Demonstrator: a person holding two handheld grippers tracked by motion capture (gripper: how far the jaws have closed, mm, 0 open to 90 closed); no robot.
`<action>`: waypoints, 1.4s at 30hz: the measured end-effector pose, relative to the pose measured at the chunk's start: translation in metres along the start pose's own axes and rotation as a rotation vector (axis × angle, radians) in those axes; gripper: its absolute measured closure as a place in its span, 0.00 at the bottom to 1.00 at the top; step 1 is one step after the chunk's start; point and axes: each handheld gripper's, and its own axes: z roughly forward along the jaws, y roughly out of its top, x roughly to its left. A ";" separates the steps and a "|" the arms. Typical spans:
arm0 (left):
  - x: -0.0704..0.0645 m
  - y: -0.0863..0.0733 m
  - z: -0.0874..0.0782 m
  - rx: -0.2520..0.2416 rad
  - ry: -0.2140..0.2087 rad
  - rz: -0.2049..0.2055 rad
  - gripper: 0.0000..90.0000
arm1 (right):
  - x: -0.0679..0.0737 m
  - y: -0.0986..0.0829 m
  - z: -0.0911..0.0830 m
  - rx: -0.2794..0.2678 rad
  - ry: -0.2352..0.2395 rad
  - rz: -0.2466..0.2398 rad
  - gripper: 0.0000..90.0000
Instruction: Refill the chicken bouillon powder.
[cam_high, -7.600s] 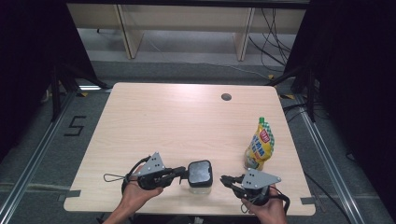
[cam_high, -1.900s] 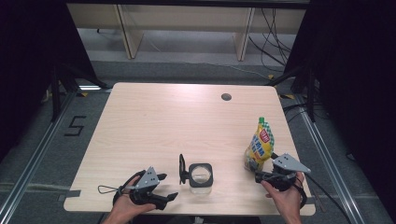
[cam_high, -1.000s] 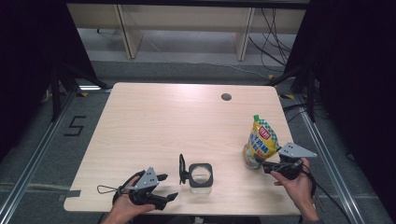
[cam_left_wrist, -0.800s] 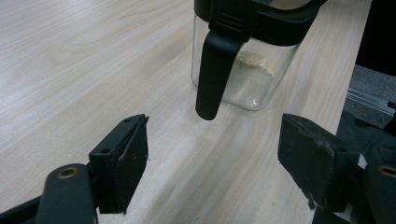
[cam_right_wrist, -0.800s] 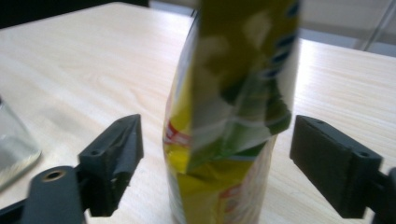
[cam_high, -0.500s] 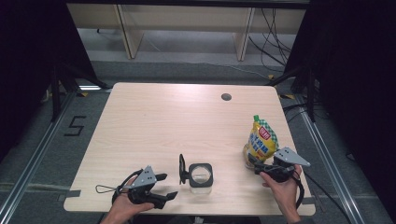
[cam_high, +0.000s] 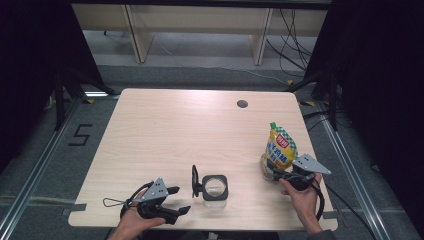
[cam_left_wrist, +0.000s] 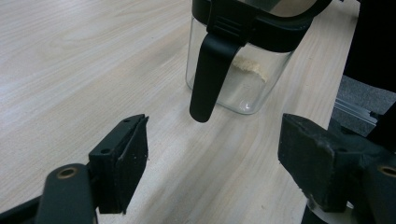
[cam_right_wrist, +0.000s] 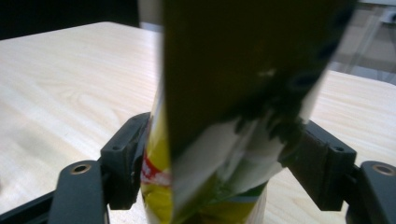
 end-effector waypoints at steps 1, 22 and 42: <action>0.000 0.000 0.000 -0.001 -0.006 0.000 0.27 | -0.003 0.001 0.000 0.002 0.019 -0.009 0.33; -0.001 -0.001 0.002 -0.001 -0.010 0.007 0.27 | -0.007 -0.010 0.010 -0.048 0.009 0.063 0.26; -0.002 0.000 0.001 0.022 -0.010 0.028 0.27 | -0.006 -0.016 0.014 -0.053 -0.011 0.037 0.29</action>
